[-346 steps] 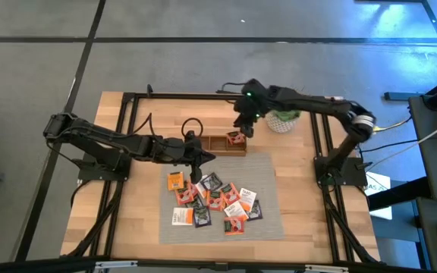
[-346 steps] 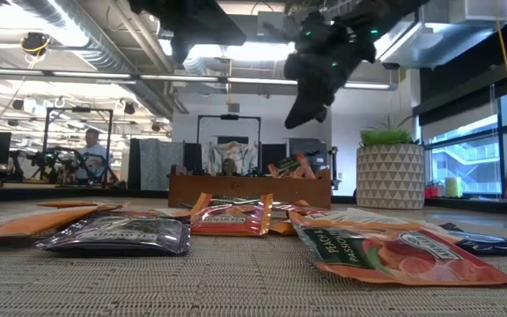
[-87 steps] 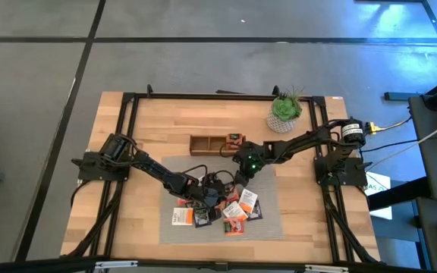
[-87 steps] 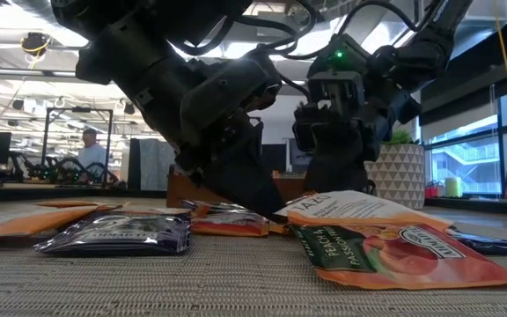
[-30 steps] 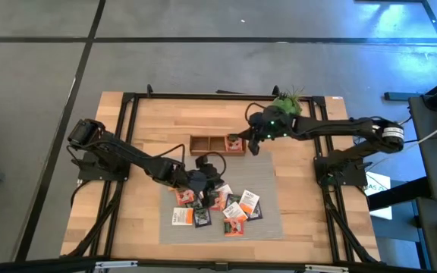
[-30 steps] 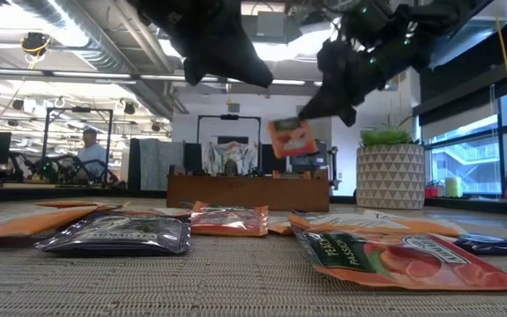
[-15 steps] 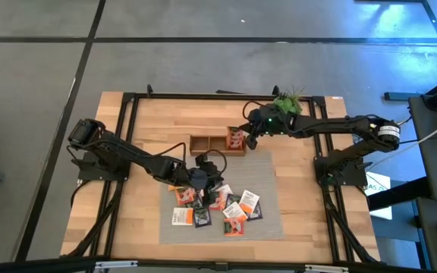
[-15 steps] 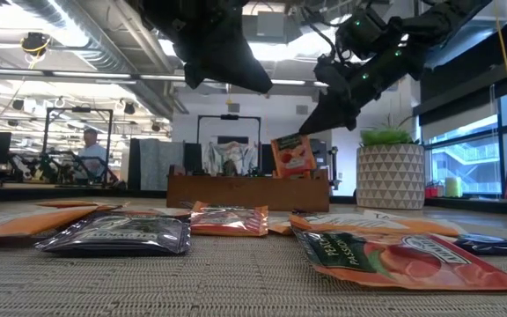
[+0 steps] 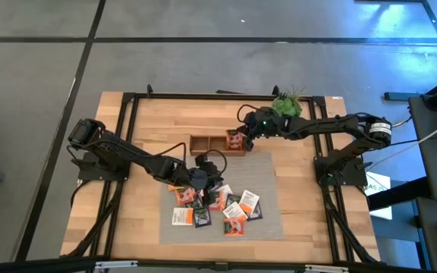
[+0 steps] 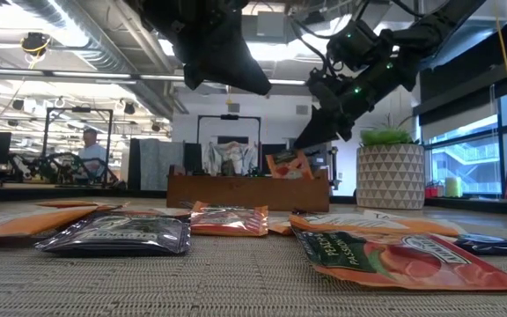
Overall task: Pick & Place Tea
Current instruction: Put the orange tea bag into the right section of the wooden organizer
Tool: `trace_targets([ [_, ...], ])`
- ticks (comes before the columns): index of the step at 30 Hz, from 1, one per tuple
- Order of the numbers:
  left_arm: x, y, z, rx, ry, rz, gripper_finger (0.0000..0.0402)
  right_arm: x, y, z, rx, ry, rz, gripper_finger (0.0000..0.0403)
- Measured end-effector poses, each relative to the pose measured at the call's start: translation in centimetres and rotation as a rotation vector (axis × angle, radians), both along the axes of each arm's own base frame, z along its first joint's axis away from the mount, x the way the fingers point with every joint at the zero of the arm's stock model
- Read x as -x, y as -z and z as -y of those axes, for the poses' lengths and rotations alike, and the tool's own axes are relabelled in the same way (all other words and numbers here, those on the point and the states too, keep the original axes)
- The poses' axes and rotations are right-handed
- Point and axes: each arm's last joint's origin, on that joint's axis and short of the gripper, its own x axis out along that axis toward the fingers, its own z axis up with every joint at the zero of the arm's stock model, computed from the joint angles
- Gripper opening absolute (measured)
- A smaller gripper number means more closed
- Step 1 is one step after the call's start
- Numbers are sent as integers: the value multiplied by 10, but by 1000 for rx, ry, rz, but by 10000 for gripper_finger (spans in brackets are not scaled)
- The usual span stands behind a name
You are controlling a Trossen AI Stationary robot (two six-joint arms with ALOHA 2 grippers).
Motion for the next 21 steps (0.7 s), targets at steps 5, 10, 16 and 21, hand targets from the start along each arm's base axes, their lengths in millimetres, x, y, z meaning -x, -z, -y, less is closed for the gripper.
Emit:
trace_targets([
  [5, 0, 0, 0, -1, 0, 0, 4, 0, 0, 0, 0, -5, -2, 24],
  [10, 2, 2, 0, -5, 0, -27, 4, 0, -3, -1, -14, -17, 12, 25],
  [16, 8, 8, 2, 64, 43, -126, 4, -6, -28, -17, -200, -339, 156, 26],
  [21, 10, 20, 20, 48, 142, -171, 4, -14, -26, -49, -294, -448, 144, 33],
])
